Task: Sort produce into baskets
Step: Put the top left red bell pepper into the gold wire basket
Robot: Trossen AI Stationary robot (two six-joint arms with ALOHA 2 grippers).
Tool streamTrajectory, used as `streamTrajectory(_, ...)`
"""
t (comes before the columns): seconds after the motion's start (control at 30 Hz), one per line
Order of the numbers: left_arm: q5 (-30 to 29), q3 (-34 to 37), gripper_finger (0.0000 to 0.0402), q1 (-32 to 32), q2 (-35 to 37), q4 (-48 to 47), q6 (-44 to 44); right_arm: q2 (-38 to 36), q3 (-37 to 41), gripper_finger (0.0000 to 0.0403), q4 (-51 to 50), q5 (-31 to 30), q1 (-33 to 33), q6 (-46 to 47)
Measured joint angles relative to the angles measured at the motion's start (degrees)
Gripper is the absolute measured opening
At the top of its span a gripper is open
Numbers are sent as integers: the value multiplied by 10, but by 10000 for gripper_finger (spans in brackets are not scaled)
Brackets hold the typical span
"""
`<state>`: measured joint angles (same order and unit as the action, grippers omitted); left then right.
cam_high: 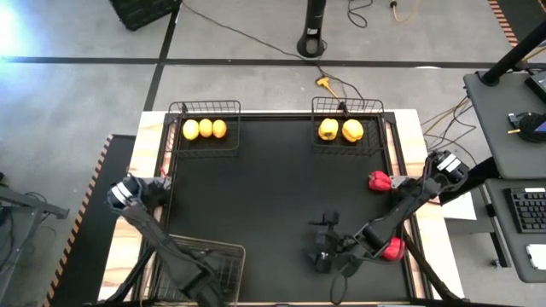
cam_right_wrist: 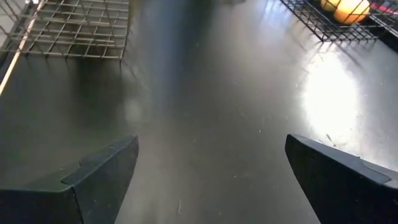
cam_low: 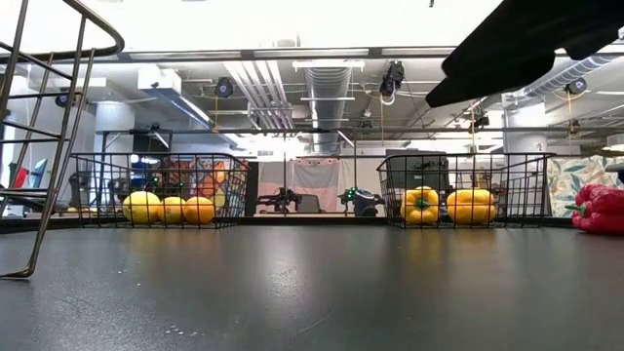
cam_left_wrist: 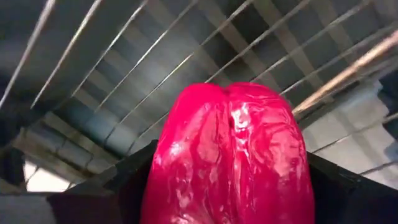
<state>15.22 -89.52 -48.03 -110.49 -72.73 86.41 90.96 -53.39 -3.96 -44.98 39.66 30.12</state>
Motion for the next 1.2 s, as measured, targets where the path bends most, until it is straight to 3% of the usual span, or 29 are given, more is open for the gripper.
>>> streamTrajectory(0.27,-49,95,272,-31,83,53,202,0,-1,398,0,0,1,-13)
streamTrajectory(0.57,-68,193,273,-36,81,189,199,0,-3,398,0,0,1,-14)
streamTrajectory(0.8,-73,232,298,-36,79,261,202,0,-3,398,0,0,1,-13)
streamTrajectory(0.97,-68,225,317,-36,79,232,192,0,-3,398,0,0,1,-10)
streamTrajectory(1.2,-70,114,350,-36,80,37,177,0,-3,398,0,0,1,-7)
